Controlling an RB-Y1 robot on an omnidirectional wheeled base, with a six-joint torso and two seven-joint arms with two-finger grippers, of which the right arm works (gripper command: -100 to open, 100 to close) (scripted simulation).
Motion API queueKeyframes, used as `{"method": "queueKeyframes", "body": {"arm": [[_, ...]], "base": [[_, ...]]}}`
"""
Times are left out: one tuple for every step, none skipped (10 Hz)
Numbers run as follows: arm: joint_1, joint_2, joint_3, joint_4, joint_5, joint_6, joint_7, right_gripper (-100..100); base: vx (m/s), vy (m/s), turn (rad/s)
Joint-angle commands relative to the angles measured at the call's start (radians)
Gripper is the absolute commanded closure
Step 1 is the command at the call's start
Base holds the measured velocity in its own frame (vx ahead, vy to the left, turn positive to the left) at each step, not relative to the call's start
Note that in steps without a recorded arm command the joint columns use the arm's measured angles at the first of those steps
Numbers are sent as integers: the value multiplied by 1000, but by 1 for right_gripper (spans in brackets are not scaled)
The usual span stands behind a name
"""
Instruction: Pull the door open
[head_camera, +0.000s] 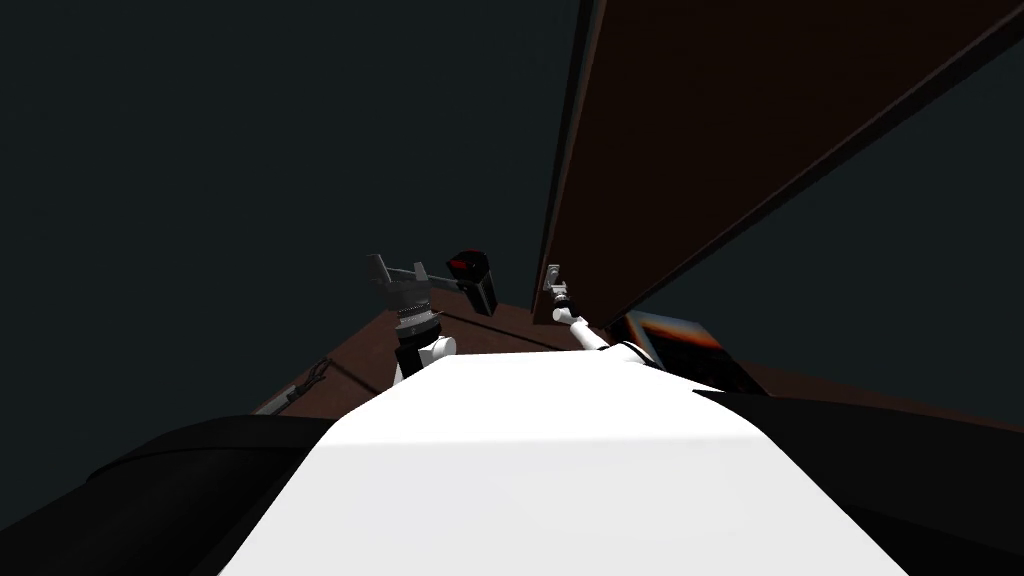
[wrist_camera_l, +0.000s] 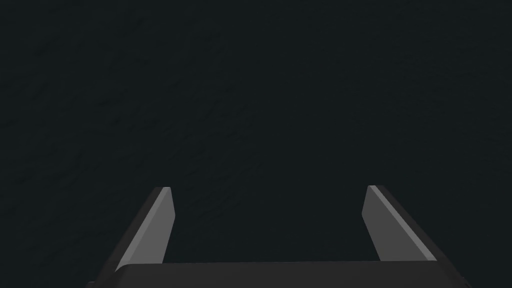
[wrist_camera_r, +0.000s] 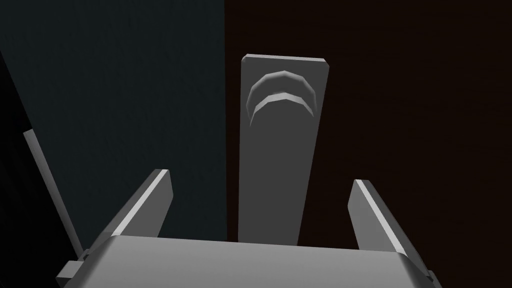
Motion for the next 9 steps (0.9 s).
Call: {"method": "queueKeyframes", "body": {"arm": [[19,-39,-7,-11,-7,1,-26,-100],[23,-55,-10,-8,-10,-2,-39,-100],[26,-70,-12,-6,-13,-5,-51,-100],[30,-85,-14,-3,-15,-7,-63,-100],[33,-99,-16,-1,-18,-10,-74,-100],[33,-99,-16,-1,-18,-10,-74,-100],[39,-122,-20,3,-22,-14,-93,-100],[42,-131,-22,5,-24,-16,-100,-100],[41,-123,-24,-3,-24,-8,-86,-100]], "base": [[151,60,138],[126,40,90],[108,18,120],[96,14,116],[93,18,89],[61,7,25],[77,13,115],[99,5,113],[43,-3,17]]}}
